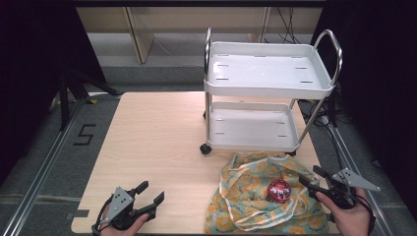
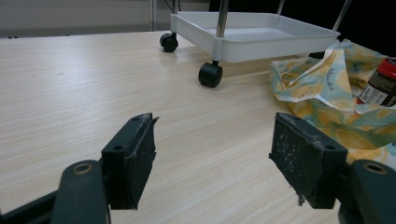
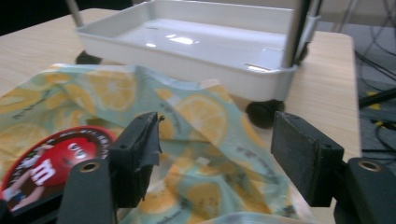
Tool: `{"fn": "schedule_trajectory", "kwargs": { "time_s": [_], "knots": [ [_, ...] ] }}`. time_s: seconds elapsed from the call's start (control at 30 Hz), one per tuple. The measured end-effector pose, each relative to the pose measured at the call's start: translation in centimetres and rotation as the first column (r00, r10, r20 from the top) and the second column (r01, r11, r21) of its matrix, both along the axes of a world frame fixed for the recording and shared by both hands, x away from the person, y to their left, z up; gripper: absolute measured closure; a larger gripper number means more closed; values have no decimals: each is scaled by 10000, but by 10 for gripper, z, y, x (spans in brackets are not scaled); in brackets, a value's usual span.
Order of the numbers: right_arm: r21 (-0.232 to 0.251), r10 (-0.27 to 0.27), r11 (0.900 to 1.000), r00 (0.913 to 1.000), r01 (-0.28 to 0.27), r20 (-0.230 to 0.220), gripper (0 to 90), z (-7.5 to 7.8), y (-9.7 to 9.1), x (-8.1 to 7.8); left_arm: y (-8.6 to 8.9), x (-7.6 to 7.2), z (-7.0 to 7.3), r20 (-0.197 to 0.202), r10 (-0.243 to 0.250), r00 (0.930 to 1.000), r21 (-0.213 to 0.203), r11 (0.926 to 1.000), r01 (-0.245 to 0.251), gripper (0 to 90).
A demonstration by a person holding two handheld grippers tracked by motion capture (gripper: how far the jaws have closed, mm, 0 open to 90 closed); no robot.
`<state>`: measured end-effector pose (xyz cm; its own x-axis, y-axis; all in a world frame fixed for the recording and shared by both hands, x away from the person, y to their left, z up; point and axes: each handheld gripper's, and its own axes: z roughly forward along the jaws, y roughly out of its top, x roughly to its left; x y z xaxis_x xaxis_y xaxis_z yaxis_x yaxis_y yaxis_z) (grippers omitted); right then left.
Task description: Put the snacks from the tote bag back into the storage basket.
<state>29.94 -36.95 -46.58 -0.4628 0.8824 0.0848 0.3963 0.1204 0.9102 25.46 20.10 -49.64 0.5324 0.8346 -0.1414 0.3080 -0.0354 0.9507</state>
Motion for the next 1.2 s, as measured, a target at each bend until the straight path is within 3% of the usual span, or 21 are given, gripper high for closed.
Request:
{"fn": "schedule_trajectory", "kwargs": {
  "time_s": [0.13,0.17,0.2,0.37,0.43,0.47,0.5,0.57,0.6,0.67,0.73,0.8,0.93,1.0,1.07,1.1,1.2],
  "knots": [
    [-203,577,9981,9982,-574,133,332,0,3,0,0,0,0,59,-51,10000,-56,10000,51,297],
    [38,633,9980,9979,-633,104,332,1,6,-1,0,0,0,57,-61,10000,-59,10000,61,297],
    [-327,1091,9936,9932,-1079,399,332,3,8,0,0,0,0,48,-73,10000,-53,10000,73,297],
    [-149,1665,9860,9860,-1663,103,332,5,18,-4,1,-1,0,45,-73,10000,-19,10000,73,296],
    [-328,1866,9820,9822,-1858,215,332,5,19,-3,1,-1,1,19,-34,10000,42,10000,34,296],
    [-131,1892,9819,9819,-1892,36,331,5,22,-5,1,-2,1,5,-27,10000,75,10000,27,296],
    [-358,2064,9780,9783,-2057,158,331,5,22,-3,1,-2,1,9,-31,10000,71,10000,31,296],
    [-256,2211,9750,9752,-2209,57,329,5,26,-4,0,-1,0,32,-57,10000,-13,10000,57,296],
    [-297,2511,9676,9680,-2509,19,325,5,28,-5,0,0,0,43,-73,10000,-54,10000,74,296],
    [-172,2492,9682,9683,-2495,-164,322,6,30,-7,0,0,0,37,-73,10000,-56,10000,73,296],
    [-206,2728,9618,9621,-2728,-19,312,5,33,-6,0,0,0,37,-72,10000,-62,10000,72,296],
    [-332,2984,9537,9543,-2988,-165,308,4,34,-6,0,-1,0,32,-82,10000,-60,9999,82,295],
    [-320,3087,9499,9492,-3110,-615,304,1,40,-8,0,0,0,23,-96,10000,-64,9999,96,295],
    [-514,3249,9434,9443,-3275,-528,304,1,41,-6,0,0,0,2,-91,10000,-60,9999,91,295],
    [-500,3190,9453,9456,-3224,-642,303,1,42,-8,1,0,0,-2,-85,10000,-57,9999,85,295],
    [-463,3317,9407,9399,-3360,-813,300,0,44,-8,1,0,0,-1,-85,10000,-63,9999,85,294],
    [-560,3388,9378,9383,-3427,-691,298,-2,45,-7,0,0,0,17,-91,10000,-68,9999,91,294]
  ]
}}
